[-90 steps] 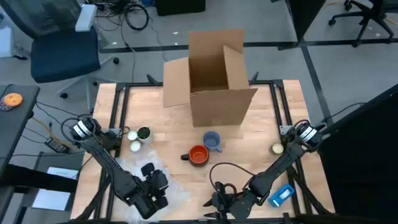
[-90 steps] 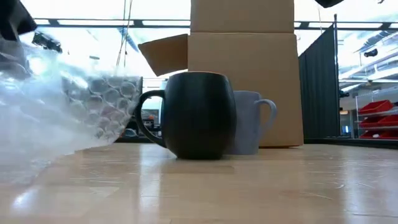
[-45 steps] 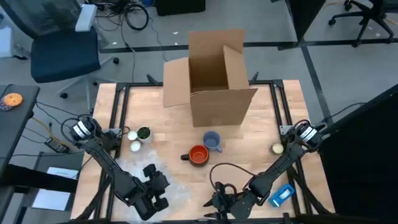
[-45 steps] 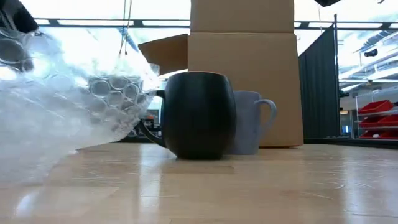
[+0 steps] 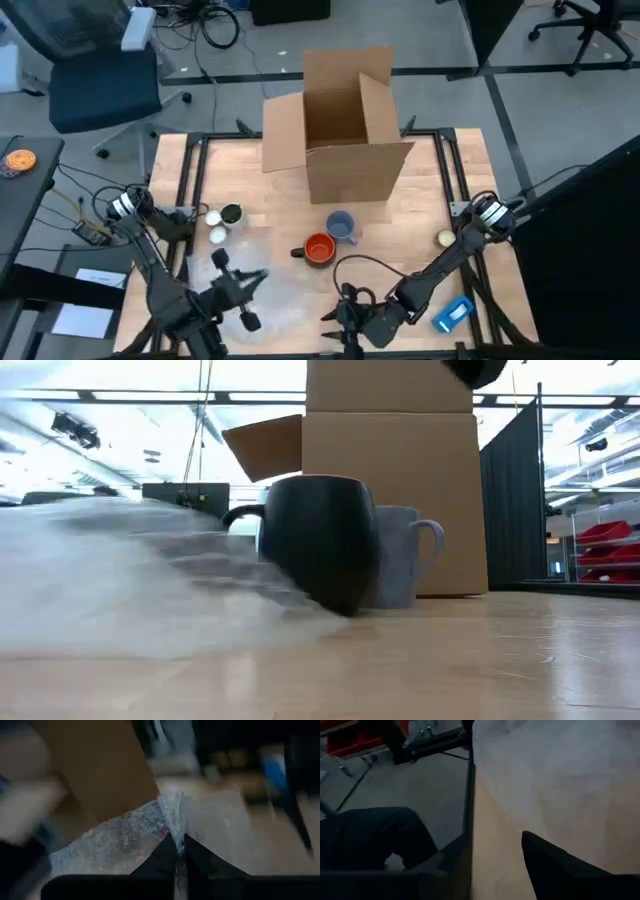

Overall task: Wrap mug
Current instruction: Wrap the black mug with the top bubble wrap

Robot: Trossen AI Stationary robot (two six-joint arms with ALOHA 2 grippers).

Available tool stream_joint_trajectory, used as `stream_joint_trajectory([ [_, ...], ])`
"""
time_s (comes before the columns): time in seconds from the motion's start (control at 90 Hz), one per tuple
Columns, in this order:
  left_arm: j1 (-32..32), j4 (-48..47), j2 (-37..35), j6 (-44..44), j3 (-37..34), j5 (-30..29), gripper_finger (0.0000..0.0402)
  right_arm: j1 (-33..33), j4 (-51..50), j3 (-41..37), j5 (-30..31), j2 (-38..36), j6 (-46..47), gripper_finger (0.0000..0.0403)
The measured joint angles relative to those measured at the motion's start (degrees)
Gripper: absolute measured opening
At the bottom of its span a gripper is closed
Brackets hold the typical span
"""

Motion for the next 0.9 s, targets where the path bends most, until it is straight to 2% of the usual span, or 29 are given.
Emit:
stream_joint_trajectory([
  [0.044,0.0,0.1,0.0,0.0,0.2,-2.7,0.0,-0.5,0.7,0.0,0.0,0.0,0.0,0.0146],
  [0.222,1.7,-0.9,0.0,0.4,2.2,-3.3,0.0,-1.3,3.1,0.0,0.2,0.0,-3.0,0.0146],
  [0.344,1.7,-0.7,-0.1,3.6,5.7,-4.0,0.0,-1.7,3.9,0.0,0.3,0.0,-5.6,0.0146],
  [0.667,1.7,1.4,-0.1,17.0,17.3,-4.4,0.0,-4.6,4.0,0.0,0.2,-0.1,-9.9,0.0146],
  [0.9,2.9,12.4,-0.1,35.2,26.4,-4.3,0.0,-7.4,3.9,0.0,0.0,-0.1,-12.0,0.0146],
])
